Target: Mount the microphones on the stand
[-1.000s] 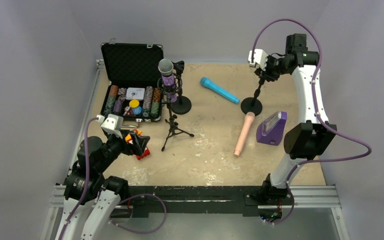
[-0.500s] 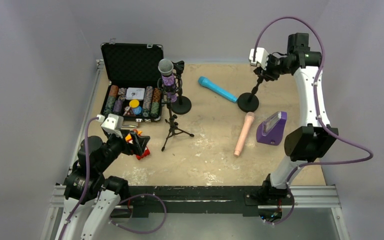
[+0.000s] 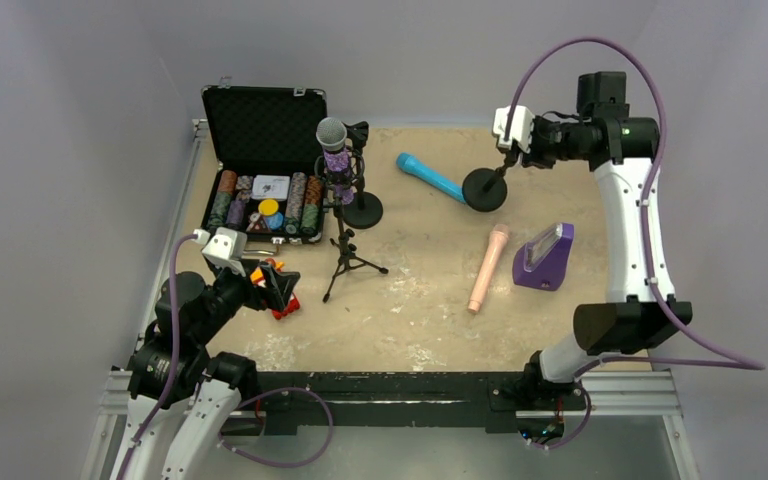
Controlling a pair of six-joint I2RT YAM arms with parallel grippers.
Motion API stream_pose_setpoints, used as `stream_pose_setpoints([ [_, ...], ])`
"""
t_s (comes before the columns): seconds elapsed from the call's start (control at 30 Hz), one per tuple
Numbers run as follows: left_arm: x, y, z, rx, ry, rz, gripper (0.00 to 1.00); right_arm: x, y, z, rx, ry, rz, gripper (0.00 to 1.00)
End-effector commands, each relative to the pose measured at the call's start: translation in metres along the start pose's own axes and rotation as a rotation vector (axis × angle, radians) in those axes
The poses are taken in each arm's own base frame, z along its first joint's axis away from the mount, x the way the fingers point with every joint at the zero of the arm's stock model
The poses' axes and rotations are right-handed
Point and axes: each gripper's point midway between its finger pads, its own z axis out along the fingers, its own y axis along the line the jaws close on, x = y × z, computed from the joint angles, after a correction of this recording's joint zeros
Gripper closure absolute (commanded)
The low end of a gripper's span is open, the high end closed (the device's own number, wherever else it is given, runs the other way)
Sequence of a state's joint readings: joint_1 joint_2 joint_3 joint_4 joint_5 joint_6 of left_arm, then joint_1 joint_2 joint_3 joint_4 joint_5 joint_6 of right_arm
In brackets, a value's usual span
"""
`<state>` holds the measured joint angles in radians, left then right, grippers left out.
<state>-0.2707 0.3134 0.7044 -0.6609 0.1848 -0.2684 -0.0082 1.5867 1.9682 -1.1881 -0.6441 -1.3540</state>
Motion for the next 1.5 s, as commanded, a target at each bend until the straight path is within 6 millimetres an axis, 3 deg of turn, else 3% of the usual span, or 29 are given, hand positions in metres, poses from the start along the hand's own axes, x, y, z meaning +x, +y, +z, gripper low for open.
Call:
stream_pose_setpoints([
  [0.0, -0.003, 0.002, 0.003, -0.005, -0.012, 0.017, 0.01, -0.051, 0.029, -0.012, -0.028, -0.117, -0.097, 1.0],
  [0.33, -0.004, 0.001, 0.002, -0.003, -0.014, 0.017, 0.01, -0.086, 0.132, 0.006, -0.259, -0.212, -0.106, 1.0],
  [0.57, -0.003, 0.002, 0.002, -0.006, -0.013, 0.016, 0.0, -0.096, 0.18, 0.016, -0.391, -0.239, -0.111, 1.0],
  [0.73, -0.003, 0.002, 0.003, -0.006, -0.011, 0.016, 0.01, -0.1, 0.194, 0.019, -0.427, -0.249, -0.103, 0.98],
  [1.07, -0.003, 0.002, 0.003, -0.007, -0.012, 0.017, 0.01, -0.11, 0.201, 0.017, -0.445, -0.278, -0.056, 0.61],
  [1.47, -0.003, 0.002, 0.002, -0.005, -0.013, 0.017, 0.01, -0.128, 0.193, 0.001, -0.41, -0.316, 0.006, 0.27],
])
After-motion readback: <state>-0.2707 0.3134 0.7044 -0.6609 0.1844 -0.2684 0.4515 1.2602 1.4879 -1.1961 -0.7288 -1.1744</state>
